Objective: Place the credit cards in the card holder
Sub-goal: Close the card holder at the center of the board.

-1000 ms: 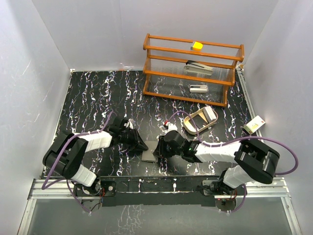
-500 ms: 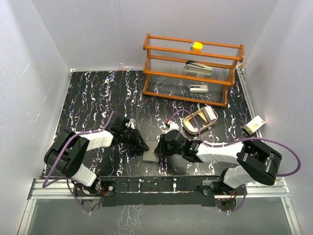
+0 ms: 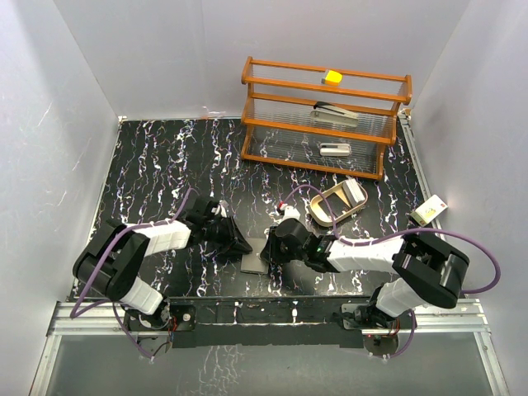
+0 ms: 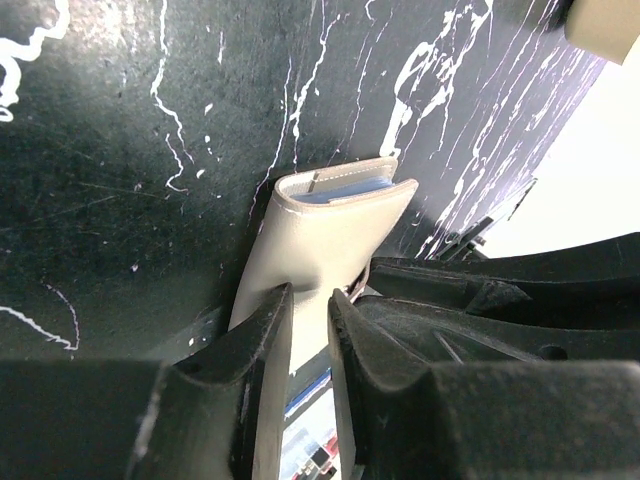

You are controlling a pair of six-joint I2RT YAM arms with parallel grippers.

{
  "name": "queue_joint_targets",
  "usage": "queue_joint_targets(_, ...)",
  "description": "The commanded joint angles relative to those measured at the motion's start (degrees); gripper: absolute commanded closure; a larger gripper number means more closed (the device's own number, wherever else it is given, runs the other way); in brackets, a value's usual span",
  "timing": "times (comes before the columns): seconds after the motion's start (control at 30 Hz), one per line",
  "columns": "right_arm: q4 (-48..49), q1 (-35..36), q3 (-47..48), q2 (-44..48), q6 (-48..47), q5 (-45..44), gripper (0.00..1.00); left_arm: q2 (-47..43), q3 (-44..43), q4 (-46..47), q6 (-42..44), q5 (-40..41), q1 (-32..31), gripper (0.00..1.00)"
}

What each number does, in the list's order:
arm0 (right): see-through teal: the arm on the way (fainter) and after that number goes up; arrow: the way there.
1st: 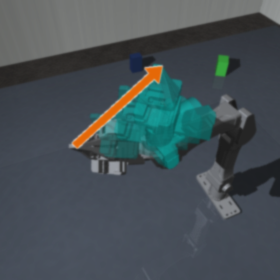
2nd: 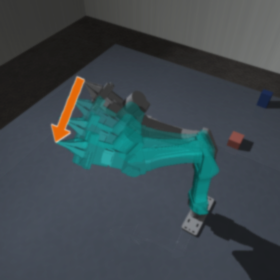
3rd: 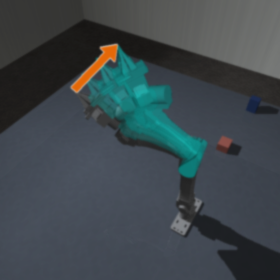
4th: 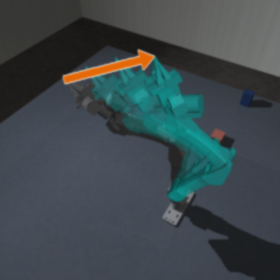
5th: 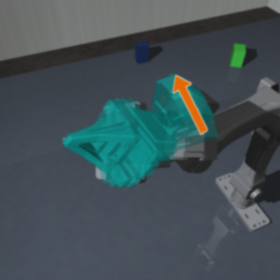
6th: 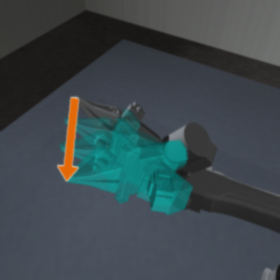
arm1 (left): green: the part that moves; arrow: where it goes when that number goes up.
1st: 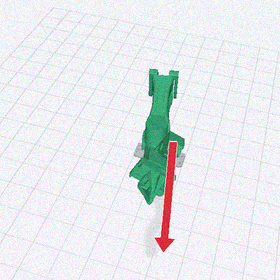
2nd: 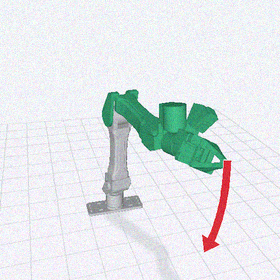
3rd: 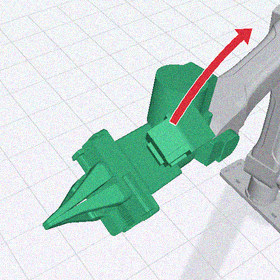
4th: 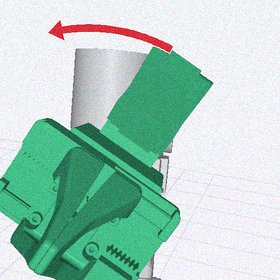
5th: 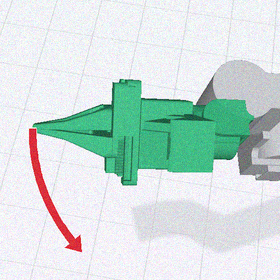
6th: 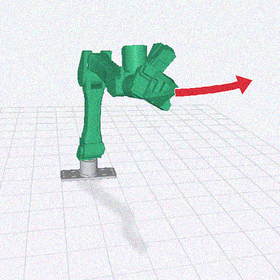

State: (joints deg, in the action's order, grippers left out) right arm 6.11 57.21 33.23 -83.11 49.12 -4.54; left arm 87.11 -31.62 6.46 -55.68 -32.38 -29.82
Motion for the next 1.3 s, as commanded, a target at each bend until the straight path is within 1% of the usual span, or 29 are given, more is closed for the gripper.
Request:
queue_joint_targets(0.0,4.2,0.2,2.8,-0.7,0.1,-0.2,0.83,-0.5,1.9,-3.5,-0.8,1.1,-2.6,0.79)
queue_joint_targets(0.13,3.3,0.2,3.0,0.9,0.0,-0.6,0.83,-1.3,1.0,-3.4,-0.9,0.9,-2.7,0.79)
queue_joint_targets(0.43,3.0,0.2,1.4,3.4,0.6,-0.1,0.83,1.4,1.9,-1.5,-0.9,0.6,-2.9,0.82)
queue_joint_targets(0.6,3.1,0.2,0.7,3.7,1.0,-0.4,0.83,1.6,2.2,-2.8,-0.2,2.3,-3.3,0.82)
queue_joint_targets(0.8,1.1,0.2,1.3,2.4,0.7,-2.0,0.83,2.2,1.9,-3.3,-0.1,2.6,-3.5,0.82)
queue_joint_targets(1.1,-3.0,0.2,1.6,7.1,0.0,-2.9,0.83,2.5,1.6,-4.0,0.2,3.4,-3.5,0.82)
queue_joint_targets(1.27,-1.8,0.2,0.1,7.7,0.9,-1.8,0.83,2.6,1.2,-4.7,0.6,3.7,-3.5,0.82)
